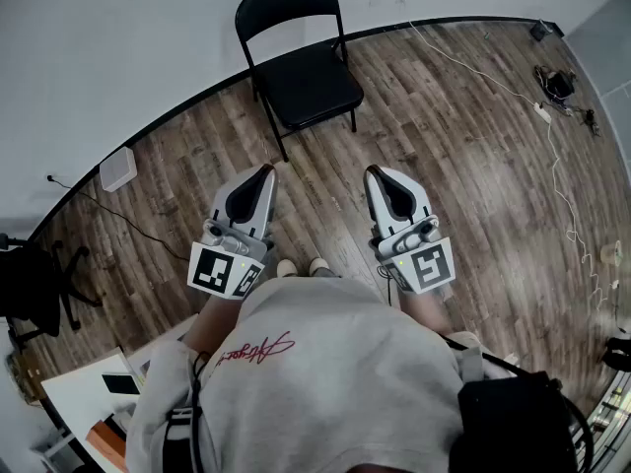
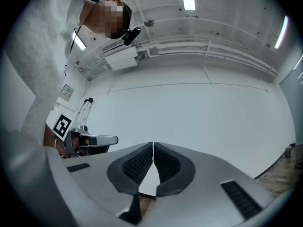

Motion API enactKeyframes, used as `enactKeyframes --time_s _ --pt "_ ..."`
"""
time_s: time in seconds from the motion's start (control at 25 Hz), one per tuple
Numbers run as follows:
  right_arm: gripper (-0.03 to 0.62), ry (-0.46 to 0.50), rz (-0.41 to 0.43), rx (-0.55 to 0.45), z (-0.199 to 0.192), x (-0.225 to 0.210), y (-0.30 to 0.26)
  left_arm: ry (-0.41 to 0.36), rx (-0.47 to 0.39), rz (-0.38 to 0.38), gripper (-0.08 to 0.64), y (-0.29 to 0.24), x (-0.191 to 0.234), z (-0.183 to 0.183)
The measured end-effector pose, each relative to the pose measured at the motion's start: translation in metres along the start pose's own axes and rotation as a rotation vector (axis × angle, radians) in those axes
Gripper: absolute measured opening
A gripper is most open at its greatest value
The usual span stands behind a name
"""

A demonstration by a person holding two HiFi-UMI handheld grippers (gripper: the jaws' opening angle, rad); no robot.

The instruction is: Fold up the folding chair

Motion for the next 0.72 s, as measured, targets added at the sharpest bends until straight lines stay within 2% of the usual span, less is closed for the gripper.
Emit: enactKeyframes --time_s 0.16,0.4,0.72 --pt "0.020 0.048 0.039 0.017 0.001 0.010 0.004 -0.008 0.010 -0.001 0.017 0.007 -0.008 -0.004" --pt "0.020 0.054 0.029 0.006 0.008 0.009 0.009 -0.004 0.007 -0.003 0.017 0.008 -0.013 -0.003" --pt "0.020 0.070 0.038 0.064 -0.004 0.010 0.014 -0.012 0.006 -0.005 0.017 0.008 -0.018 -0.004"
Point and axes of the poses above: the fingertips, and each gripper's own axes: y backward along the fingers, x to its left, z out of its top, the point moved 1 cm from there along y, backward along the fingers, and after that the axes turned 9 degrees about y, right-handed, at the moved point
